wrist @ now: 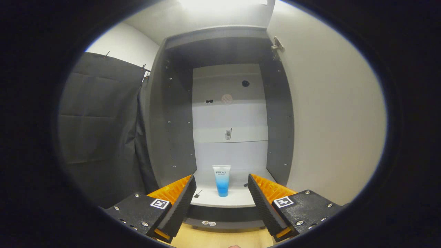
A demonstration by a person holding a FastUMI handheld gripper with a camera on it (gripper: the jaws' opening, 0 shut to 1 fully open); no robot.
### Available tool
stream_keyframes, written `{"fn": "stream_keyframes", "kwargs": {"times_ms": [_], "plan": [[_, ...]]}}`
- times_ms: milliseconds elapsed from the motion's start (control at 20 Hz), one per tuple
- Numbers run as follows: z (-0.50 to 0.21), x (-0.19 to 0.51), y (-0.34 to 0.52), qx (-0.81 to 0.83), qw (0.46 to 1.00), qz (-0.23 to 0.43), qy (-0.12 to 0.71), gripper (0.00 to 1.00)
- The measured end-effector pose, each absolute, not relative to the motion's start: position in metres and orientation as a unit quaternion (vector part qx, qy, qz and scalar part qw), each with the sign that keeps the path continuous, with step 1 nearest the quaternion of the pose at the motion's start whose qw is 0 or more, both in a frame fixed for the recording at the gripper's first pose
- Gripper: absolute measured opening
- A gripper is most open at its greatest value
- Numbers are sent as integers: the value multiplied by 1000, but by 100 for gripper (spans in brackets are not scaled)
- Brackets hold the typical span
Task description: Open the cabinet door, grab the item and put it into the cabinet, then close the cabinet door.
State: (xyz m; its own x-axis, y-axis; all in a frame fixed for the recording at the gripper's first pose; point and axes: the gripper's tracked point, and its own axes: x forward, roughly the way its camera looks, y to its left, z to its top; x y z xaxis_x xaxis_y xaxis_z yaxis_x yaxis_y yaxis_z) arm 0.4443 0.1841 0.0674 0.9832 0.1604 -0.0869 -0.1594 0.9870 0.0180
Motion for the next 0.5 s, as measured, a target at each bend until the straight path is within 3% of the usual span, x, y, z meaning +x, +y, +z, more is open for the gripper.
{"fn": "stream_keyframes", "kwargs": {"times_ms": [500], "plan": [[61,319,169,0,996,79,37,94]]}}
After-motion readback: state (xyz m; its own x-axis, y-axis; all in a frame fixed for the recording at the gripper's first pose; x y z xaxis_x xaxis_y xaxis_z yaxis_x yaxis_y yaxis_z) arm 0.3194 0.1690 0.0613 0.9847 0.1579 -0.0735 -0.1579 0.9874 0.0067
